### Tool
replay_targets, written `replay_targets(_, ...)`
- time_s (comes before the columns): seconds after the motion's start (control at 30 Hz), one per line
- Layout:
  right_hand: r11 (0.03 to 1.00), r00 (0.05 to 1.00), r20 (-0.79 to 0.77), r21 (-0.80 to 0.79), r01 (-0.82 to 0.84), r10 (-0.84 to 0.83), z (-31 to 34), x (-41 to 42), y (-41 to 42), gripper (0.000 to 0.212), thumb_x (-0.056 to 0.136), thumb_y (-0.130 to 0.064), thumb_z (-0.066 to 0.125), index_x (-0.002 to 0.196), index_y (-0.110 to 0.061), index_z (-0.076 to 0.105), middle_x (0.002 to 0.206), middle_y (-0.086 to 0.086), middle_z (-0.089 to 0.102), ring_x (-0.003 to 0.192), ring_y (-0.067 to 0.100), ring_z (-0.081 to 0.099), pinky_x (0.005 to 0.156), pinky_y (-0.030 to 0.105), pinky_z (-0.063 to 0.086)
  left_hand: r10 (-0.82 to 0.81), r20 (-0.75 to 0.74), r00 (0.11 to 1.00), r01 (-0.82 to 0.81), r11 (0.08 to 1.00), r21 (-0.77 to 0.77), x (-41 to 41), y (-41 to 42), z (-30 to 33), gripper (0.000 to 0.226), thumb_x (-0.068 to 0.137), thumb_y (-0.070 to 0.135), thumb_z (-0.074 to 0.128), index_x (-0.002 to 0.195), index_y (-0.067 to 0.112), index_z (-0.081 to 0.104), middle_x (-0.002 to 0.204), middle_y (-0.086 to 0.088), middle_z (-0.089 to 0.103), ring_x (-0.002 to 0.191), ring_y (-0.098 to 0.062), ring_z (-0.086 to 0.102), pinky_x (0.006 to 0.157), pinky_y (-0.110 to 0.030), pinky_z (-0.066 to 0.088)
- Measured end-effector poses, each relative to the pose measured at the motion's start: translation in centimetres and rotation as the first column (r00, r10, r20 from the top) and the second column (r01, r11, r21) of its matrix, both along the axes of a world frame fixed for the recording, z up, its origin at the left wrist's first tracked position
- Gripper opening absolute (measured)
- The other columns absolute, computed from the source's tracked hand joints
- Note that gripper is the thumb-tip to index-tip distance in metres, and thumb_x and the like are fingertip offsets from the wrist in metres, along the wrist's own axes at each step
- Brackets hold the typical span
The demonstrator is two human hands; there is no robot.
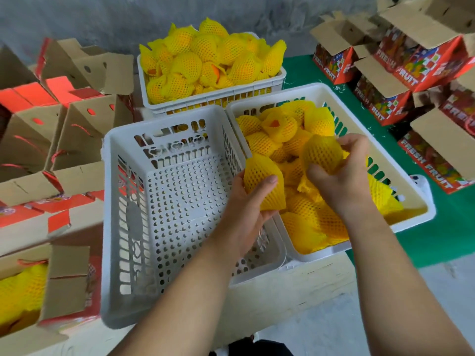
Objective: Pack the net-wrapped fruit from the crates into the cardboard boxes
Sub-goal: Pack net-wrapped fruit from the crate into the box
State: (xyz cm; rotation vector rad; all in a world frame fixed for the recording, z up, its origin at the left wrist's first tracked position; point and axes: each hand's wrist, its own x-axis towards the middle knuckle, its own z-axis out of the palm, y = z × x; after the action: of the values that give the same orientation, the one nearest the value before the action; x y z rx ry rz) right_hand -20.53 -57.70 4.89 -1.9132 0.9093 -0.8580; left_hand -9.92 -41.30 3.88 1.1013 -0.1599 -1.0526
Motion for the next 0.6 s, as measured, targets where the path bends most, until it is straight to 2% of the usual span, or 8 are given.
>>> replay_targets(0.03, 0.995, 0.994, 0.057, 0.023, -0.096, 0.094, 0.5, 0.4, 2.0, 0.066, 0.072, -0.026, 0.072, 0.13, -0.026, 0.04, 0.121, 0.001, 0.047, 0.106, 0.007, 0.048, 0.079, 0.021, 0.047, 0.004, 0.019, 1.0, -0.004, 1.0, 0.007, 0.4, 0.9, 0.5, 0.062, 0.086, 0.028, 0.08, 0.14, 0.03, 0.049, 0.133, -0.008, 0.066, 0.117, -0.032, 0.069, 0.094, -0.052, 0.058)
replay_targets(0.07, 0.981, 0.98, 0.084, 0.061, -0.185, 0.18, 0.8, 0.9, 4.0, 0.067, 0.073, -0.029, 0.07, 0.134, -0.033, 0.042, 0.123, -0.001, 0.048, 0.111, 0.005, 0.048, 0.081, 0.021, 0.049, 0.009, 0.057, 0.998, -0.01, 1.0, 0.014, 0.8, 1.8, 0.9, 0.06, 0.086, 0.03, 0.078, 0.139, 0.03, 0.05, 0.131, -0.008, 0.068, 0.116, -0.032, 0.07, 0.095, -0.054, 0.058)
replay_targets(0.17, 0.945, 0.958, 0.096, 0.164, -0.282, 0.27, 0.6, 2.6, 8.7, 0.054, 0.073, -0.046, 0.07, 0.124, -0.035, 0.057, 0.121, 0.009, 0.051, 0.115, 0.022, 0.053, 0.095, 0.05, 0.05, 0.051, 0.141, 0.989, -0.056, 0.998, 0.033, 2.3, 5.6, 2.1, 0.058, 0.085, 0.036, 0.076, 0.137, 0.028, 0.05, 0.126, -0.01, 0.07, 0.114, -0.034, 0.07, 0.097, -0.063, 0.054)
replay_targets(0.27, 0.903, 0.94, 0.111, 0.262, -0.34, 0.322, 0.2, 4.3, 12.5, 0.059, 0.076, -0.057, 0.074, 0.124, -0.032, 0.053, 0.115, 0.018, 0.058, 0.106, 0.035, 0.061, 0.085, 0.06, 0.054, 0.027, 0.2, 0.979, -0.043, 0.996, 0.075, 4.0, 10.6, 2.7, 0.064, 0.081, 0.044, 0.081, 0.136, 0.032, 0.051, 0.125, -0.006, 0.07, 0.111, -0.03, 0.071, 0.094, -0.059, 0.058)
replay_targets(0.33, 0.892, 0.924, 0.133, 0.245, -0.38, 0.358, 0.5, 5.8, 15.7, 0.051, 0.08, -0.063, 0.073, 0.117, -0.033, 0.054, 0.103, 0.018, 0.06, 0.091, 0.033, 0.064, 0.074, 0.054, 0.057, 0.028, 0.221, 0.975, -0.052, 0.993, 0.106, 5.3, 14.5, 2.9, 0.07, 0.073, 0.05, 0.085, 0.134, 0.037, 0.053, 0.125, -0.004, 0.069, 0.109, -0.03, 0.072, 0.09, -0.056, 0.059)
replay_targets(0.47, 0.835, 0.874, 0.158, 0.256, -0.487, 0.46, 0.9, 10.6, 24.5, 0.026, 0.092, -0.054, 0.064, 0.098, -0.029, 0.057, 0.073, -0.009, 0.06, 0.06, 0.007, 0.057, 0.051, 0.024, 0.049, 0.144, 0.166, 0.976, -0.17, 0.974, 0.15, 8.3, 24.1, 2.9, 0.071, 0.065, 0.044, 0.089, 0.129, 0.032, 0.06, 0.122, -0.01, 0.072, 0.103, -0.033, 0.074, 0.079, -0.047, 0.062)
replay_targets(0.53, 0.831, 0.883, 0.122, 0.301, -0.468, 0.453, 0.6, 13.3, 29.8, 0.024, 0.092, -0.051, 0.06, 0.093, -0.028, 0.058, 0.07, -0.012, 0.06, 0.06, 0.003, 0.057, 0.051, 0.019, 0.047, 0.169, 0.107, 0.98, -0.185, 0.969, 0.164, 10.2, 30.0, 3.0, 0.057, 0.071, 0.036, 0.086, 0.124, 0.029, 0.065, 0.119, -0.012, 0.074, 0.096, -0.034, 0.076, 0.076, -0.049, 0.063)
replay_targets(0.6, 0.829, 0.887, 0.106, 0.32, -0.459, 0.45, 0.2, 15.7, 35.6, 0.017, 0.095, -0.045, 0.058, 0.091, -0.029, 0.063, 0.073, -0.012, 0.065, 0.065, 0.001, 0.06, 0.054, 0.02, 0.05, 0.192, -0.015, 0.981, -0.187, 0.967, 0.176, 12.2, 35.9, 3.2, 0.046, 0.079, 0.036, 0.068, 0.123, 0.023, 0.066, 0.116, -0.016, 0.075, 0.089, -0.034, 0.076, 0.075, -0.051, 0.064)
